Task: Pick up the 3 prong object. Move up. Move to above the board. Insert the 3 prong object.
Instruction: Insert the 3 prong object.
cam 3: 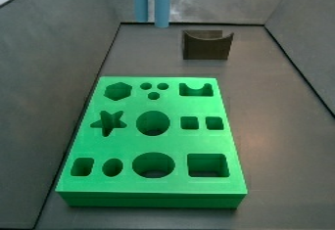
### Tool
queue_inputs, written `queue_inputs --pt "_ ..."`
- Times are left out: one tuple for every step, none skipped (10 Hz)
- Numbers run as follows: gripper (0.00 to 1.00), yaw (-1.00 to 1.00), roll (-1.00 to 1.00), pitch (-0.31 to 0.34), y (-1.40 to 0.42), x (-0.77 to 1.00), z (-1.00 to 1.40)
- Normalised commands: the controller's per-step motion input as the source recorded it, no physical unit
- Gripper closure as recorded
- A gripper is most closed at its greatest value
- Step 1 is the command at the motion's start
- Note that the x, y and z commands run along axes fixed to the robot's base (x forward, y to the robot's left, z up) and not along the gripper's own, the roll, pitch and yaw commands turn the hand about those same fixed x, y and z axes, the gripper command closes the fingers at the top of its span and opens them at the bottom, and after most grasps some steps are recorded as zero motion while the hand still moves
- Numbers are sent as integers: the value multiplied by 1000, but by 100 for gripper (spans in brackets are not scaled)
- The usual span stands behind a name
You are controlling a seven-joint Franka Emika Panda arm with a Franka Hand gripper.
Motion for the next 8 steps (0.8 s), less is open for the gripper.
queue_inputs --pt "100 -1000 0 0 0 0 -23" --pt "100 -1000 0 0 0 0 -23" --pt "100 -1000 0 0 0 0 -23" --pt "100 -1000 0 0 0 0 -26" --pt "100 -1000 0 0 0 0 -23" --pt "100 -1000 0 0 0 0 -26" --pt "100 -1000 0 0 0 0 -37" --pt "100 -534 0 -20 200 -37 0"
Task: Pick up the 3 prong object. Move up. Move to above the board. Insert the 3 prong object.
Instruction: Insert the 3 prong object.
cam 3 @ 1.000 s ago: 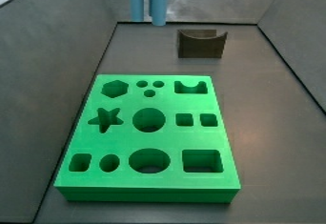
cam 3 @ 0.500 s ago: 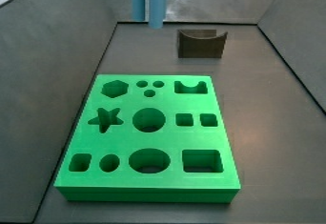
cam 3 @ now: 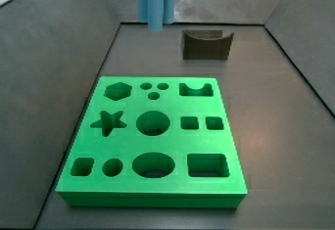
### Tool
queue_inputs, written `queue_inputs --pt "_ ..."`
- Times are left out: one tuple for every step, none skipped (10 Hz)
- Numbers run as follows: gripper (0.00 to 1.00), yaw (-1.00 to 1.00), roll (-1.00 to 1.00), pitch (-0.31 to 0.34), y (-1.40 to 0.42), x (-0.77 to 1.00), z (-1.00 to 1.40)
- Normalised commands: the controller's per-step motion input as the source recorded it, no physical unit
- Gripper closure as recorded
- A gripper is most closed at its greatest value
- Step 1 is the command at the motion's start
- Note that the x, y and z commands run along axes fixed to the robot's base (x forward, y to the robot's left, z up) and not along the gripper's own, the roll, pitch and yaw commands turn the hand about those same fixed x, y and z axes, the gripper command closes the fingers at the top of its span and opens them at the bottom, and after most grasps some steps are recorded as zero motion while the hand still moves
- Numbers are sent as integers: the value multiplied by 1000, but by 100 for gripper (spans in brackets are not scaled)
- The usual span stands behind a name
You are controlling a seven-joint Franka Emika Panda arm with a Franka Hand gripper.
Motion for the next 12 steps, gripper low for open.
queue_inputs --pt "100 0 0 0 26 0 -89" --pt "100 0 0 -34 94 0 -394" --pt "100 0 0 -67 31 0 -414" --pt "100 0 6 -67 0 0 -431" --pt "100 0 0 -46 17 0 -357" --pt "100 0 57 -31 49 0 -337" --pt "100 0 64 -29 46 0 -343" --pt "100 0 51 -54 14 0 -423" --pt "100 0 33 -70 0 0 -451" --pt "100 0 33 -61 0 0 -406" --pt "100 0 16 -43 37 0 -403" --pt "100 -9 9 -30 77 23 -380"
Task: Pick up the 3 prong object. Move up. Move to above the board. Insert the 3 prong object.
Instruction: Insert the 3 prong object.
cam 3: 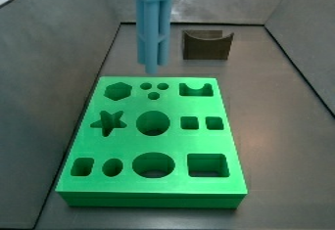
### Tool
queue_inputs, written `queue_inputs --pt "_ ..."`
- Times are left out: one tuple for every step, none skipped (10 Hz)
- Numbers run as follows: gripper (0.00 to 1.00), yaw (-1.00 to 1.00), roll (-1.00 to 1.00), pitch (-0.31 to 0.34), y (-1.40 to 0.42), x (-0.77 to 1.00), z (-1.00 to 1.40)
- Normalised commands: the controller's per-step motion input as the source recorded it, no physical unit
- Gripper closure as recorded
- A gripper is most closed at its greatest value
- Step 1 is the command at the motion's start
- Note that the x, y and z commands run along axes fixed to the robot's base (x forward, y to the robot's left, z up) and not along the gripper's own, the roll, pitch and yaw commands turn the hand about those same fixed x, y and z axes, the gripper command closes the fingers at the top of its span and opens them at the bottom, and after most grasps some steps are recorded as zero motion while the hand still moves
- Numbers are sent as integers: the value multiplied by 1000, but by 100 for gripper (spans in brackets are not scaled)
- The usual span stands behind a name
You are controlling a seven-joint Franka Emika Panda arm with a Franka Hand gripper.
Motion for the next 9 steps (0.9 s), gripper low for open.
queue_inputs --pt "100 0 24 -11 114 9 -320" --pt "100 0 41 0 89 0 -266" --pt "100 43 13 -11 0 31 -274" --pt "100 71 0 -46 0 69 -351" --pt "100 83 0 -56 0 80 -403" --pt "100 89 0 -50 0 71 -354" --pt "100 83 0 -17 0 91 -243" --pt "100 80 0 -10 0 83 -217" --pt "100 71 21 0 0 63 -214"
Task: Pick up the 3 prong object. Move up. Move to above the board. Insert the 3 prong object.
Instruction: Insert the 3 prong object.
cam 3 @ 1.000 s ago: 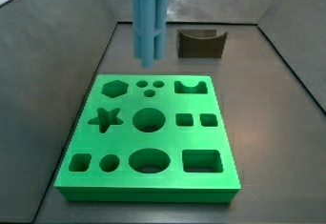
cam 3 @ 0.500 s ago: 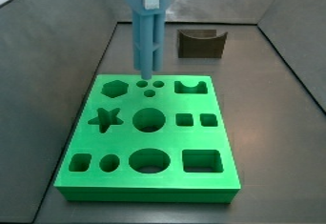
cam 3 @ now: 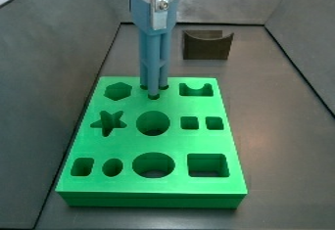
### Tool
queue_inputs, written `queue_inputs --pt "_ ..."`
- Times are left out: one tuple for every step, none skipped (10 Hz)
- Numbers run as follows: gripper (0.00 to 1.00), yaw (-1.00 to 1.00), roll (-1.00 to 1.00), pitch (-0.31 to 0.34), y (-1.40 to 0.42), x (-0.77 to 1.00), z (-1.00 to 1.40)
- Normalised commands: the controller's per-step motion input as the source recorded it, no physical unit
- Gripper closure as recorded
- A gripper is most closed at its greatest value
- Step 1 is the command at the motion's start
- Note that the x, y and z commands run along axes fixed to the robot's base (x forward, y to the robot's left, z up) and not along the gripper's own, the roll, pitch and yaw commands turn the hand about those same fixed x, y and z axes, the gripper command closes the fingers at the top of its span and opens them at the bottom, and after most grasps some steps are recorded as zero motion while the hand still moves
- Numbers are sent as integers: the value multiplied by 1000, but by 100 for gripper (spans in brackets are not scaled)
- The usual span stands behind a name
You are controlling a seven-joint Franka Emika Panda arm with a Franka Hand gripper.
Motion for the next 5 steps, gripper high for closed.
queue_inputs --pt "100 71 30 -1 0 57 -220" --pt "100 74 29 0 0 40 -211" --pt "100 69 16 0 0 43 -189" --pt "100 66 17 -4 0 43 -220" --pt "100 109 86 -7 0 43 -271"
